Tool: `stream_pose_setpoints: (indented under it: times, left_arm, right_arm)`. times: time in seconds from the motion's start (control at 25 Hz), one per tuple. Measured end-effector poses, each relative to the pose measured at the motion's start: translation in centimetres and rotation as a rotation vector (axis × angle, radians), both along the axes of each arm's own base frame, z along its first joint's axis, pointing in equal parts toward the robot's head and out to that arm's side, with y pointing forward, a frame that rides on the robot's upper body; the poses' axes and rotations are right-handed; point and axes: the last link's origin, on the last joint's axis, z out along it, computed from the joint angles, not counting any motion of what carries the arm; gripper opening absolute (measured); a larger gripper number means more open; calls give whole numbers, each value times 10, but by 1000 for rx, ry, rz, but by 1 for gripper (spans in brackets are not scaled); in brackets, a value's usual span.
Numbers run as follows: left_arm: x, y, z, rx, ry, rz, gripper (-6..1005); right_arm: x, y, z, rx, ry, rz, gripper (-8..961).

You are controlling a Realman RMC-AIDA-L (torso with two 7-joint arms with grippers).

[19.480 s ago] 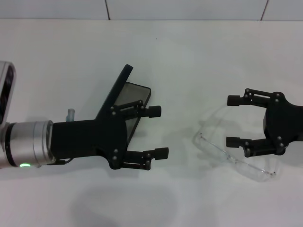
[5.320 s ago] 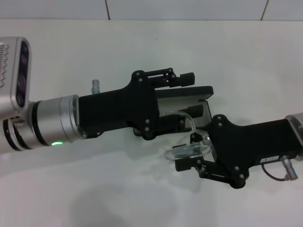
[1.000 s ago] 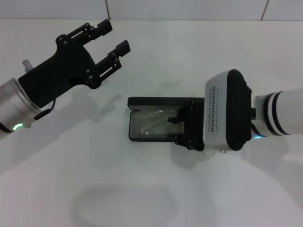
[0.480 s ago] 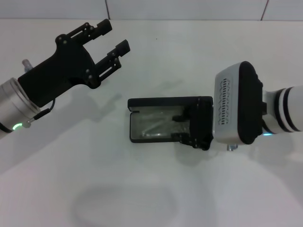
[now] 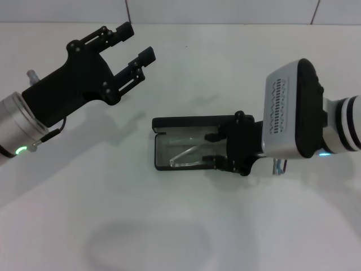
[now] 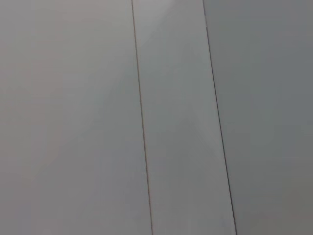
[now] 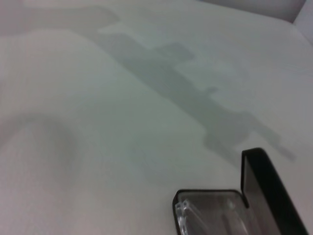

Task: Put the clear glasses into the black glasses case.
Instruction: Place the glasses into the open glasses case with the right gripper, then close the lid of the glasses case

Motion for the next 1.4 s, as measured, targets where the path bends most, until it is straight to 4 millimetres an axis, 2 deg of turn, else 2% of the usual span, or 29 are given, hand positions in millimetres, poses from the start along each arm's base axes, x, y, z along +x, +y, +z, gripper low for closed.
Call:
stream_pose_setpoints:
  times: [0.32, 0.72, 0.92, 1.16, 1.28, 1.4]
  left_arm:
    - [0, 0, 0, 0, -1, -2, 585]
    - [1, -1, -2, -8, -1, -9, 584]
    - [2, -2, -2, -11, -1, -11, 585]
    - [1, -5, 0, -6, -16, -17, 584]
    - [0, -6, 1, -5, -20, -18, 584]
    - [-2, -8, 1, -4, -21, -10, 585]
  right_arm:
    - [-4, -4, -2, -53, 12, -8, 409]
    - [-1, 6, -12, -77, -18, -46, 442]
    - [-3, 2, -10, -74, -3, -39, 458]
    - [-2, -17, 20, -137, 80, -24, 478]
    - [8, -18, 44, -136, 188, -45, 488]
    - [31, -18, 71, -126, 377, -64, 498]
